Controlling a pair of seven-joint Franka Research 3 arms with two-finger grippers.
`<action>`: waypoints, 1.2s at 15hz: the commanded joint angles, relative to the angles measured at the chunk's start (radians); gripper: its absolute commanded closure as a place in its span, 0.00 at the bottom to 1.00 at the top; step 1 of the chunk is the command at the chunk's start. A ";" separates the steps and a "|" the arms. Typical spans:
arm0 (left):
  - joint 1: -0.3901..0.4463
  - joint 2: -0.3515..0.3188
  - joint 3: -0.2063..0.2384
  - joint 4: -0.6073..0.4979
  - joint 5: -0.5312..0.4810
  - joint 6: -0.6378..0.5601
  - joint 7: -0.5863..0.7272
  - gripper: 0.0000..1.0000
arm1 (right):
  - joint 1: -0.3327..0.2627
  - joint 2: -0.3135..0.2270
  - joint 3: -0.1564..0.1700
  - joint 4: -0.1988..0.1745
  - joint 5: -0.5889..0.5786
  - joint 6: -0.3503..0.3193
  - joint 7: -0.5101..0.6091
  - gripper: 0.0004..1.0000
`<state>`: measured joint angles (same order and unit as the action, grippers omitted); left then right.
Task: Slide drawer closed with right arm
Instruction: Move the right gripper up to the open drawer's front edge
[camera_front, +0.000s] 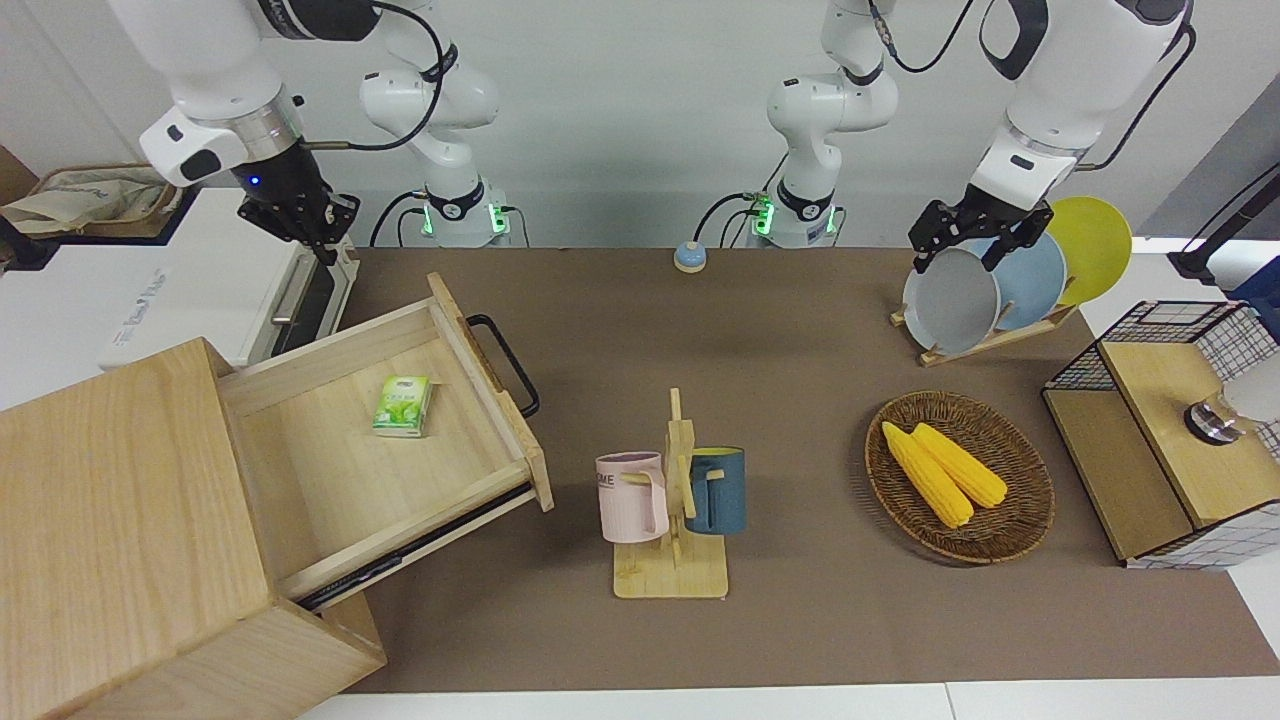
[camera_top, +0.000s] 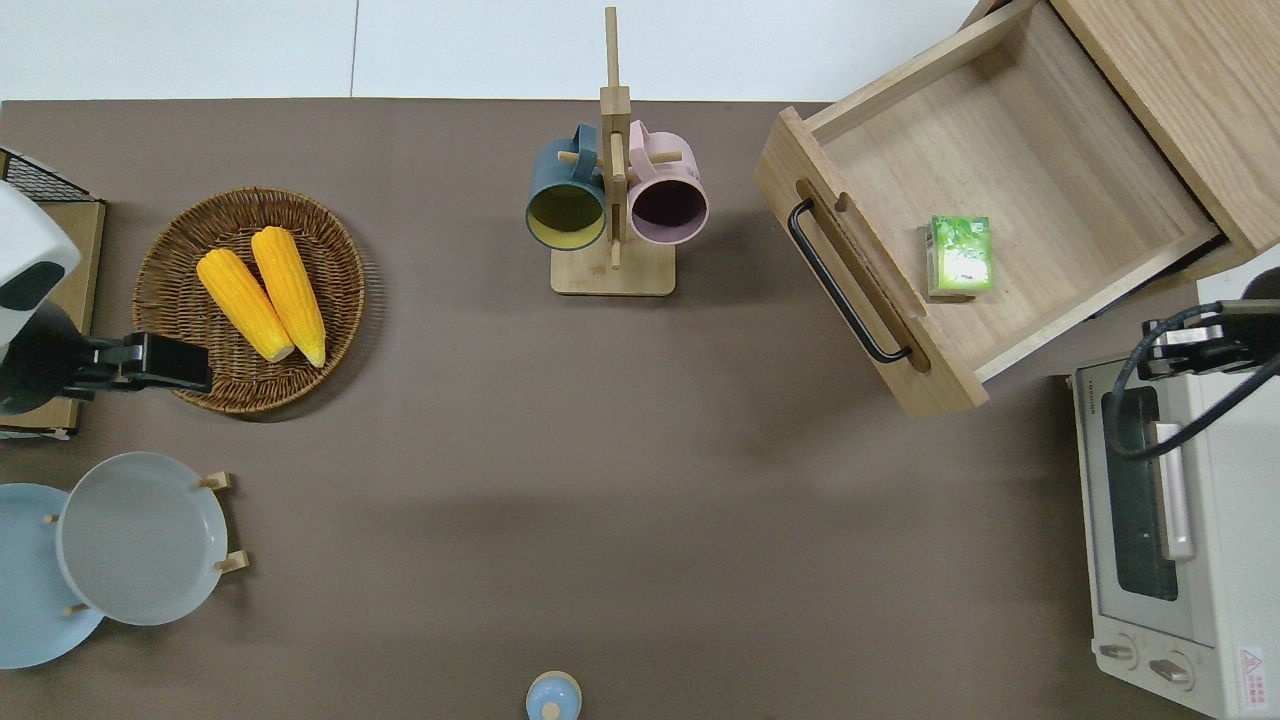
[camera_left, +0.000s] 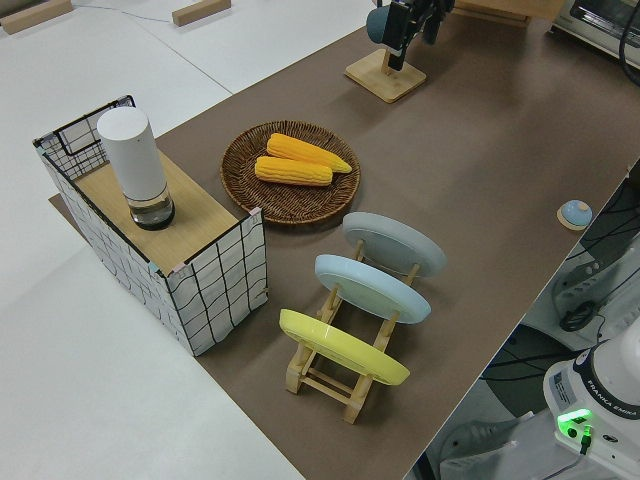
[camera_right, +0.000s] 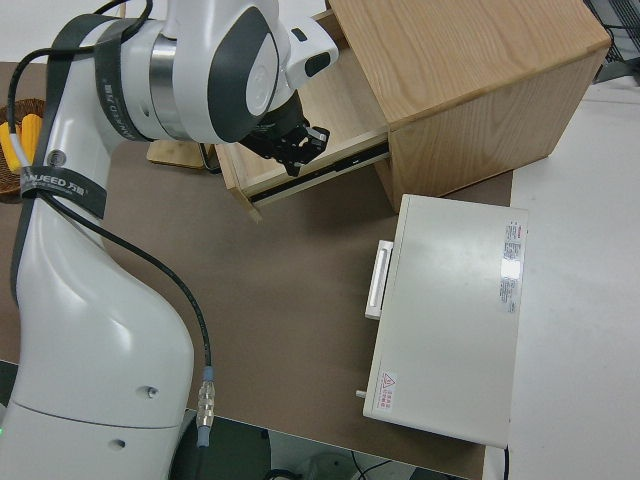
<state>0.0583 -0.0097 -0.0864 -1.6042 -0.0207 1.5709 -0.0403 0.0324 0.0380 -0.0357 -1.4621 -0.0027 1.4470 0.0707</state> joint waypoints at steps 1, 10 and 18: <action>-0.005 -0.010 0.004 -0.005 0.012 -0.012 0.007 0.00 | 0.047 -0.003 0.003 0.048 0.012 -0.042 0.104 1.00; -0.005 -0.012 0.004 -0.005 0.012 -0.012 0.008 0.00 | 0.219 0.020 0.013 0.063 0.010 0.001 0.551 1.00; -0.005 -0.010 0.005 -0.005 0.012 -0.012 0.007 0.00 | 0.362 0.138 0.014 0.060 0.010 0.130 1.021 1.00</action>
<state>0.0583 -0.0097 -0.0864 -1.6042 -0.0207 1.5709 -0.0403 0.3656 0.1339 -0.0170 -1.4147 -0.0028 1.5433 0.9430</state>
